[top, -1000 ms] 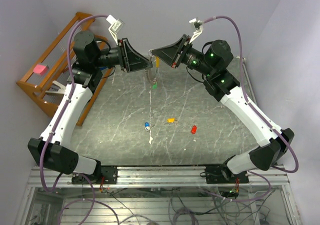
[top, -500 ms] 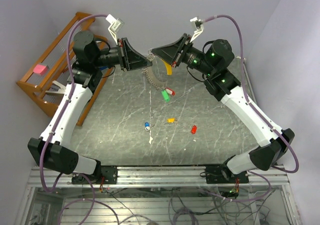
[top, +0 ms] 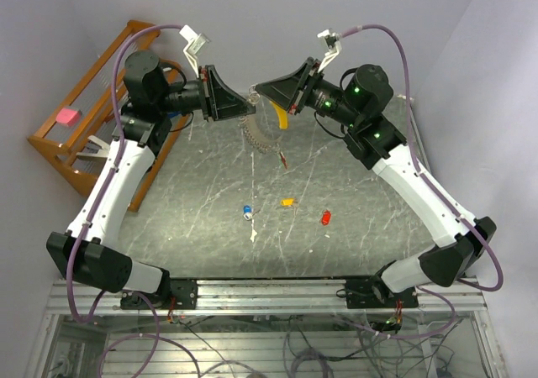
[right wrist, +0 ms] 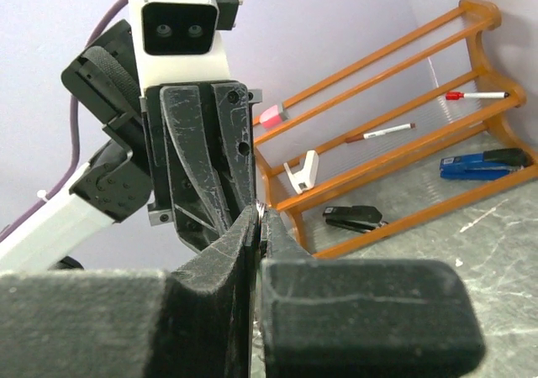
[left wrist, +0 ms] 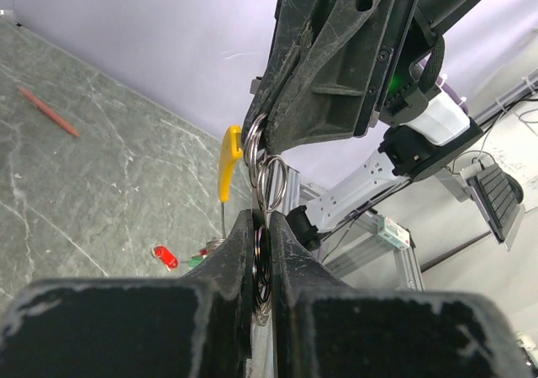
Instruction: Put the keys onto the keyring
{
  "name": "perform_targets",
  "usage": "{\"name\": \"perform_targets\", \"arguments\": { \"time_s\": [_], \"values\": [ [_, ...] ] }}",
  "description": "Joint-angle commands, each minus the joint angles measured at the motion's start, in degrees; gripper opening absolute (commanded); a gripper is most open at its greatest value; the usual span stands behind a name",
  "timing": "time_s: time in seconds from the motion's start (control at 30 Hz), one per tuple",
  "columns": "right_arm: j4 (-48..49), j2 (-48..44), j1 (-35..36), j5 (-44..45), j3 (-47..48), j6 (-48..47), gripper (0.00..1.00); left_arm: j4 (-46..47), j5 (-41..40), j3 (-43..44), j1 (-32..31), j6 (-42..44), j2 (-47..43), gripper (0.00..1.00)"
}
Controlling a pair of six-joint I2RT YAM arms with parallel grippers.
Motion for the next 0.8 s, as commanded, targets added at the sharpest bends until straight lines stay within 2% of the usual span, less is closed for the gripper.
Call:
{"name": "perform_targets", "arguments": {
  "time_s": [0.0,0.13,0.2,0.23,0.27,0.43,0.5,0.57,0.63,0.77],
  "values": [
    [-2.57,-1.68,-1.0,3.11,1.68,-3.27,0.0,-2.11,3.9,3.05,-0.19,3.13,-0.67,0.07],
    [-6.9,-2.56,-2.0,4.3,3.21,-5.97,0.16,-9.43,3.16,4.72,-0.19,8.87,-0.66,0.07],
    [-10.18,-2.69,-2.38,4.47,4.81,-7.65,0.29,-17.63,0.76,7.35,-0.18,17.33,-0.5,0.07],
    [-11.15,-2.83,-2.54,4.42,5.38,-8.34,0.44,-21.66,-0.43,8.64,-0.12,20.57,-0.31,0.07],
    [-12.18,-2.96,-2.61,4.43,5.68,-9.02,0.48,-24.61,-1.64,9.81,0.02,23.07,-0.15,0.07],
    [-16.53,-4.22,-3.71,5.06,6.58,-13.83,0.56,-32.49,-5.51,12.34,0.86,30.1,-0.29,0.07],
    [-17.72,-5.62,-4.55,6.97,5.55,-15.91,0.64,-34.59,-6.43,12.13,0.87,32.24,-0.73,0.07],
    [-18.55,-7.59,-5.25,6.68,3.7,-18.49,0.77,-36.92,-6.87,12.01,0.87,34.4,-1.03,0.07],
    [-19.27,-9.45,-5.5,7.14,0.83,-19.34,0.97,-37.89,-6.38,11.73,0.87,35.76,-1.37,0.07],
    [-17.99,-14.56,-5.53,5.13,-7.39,-22.47,1.0,-41.19,-6.48,11.83,0.87,39.52,-1.92,0.07]
  ]
}}
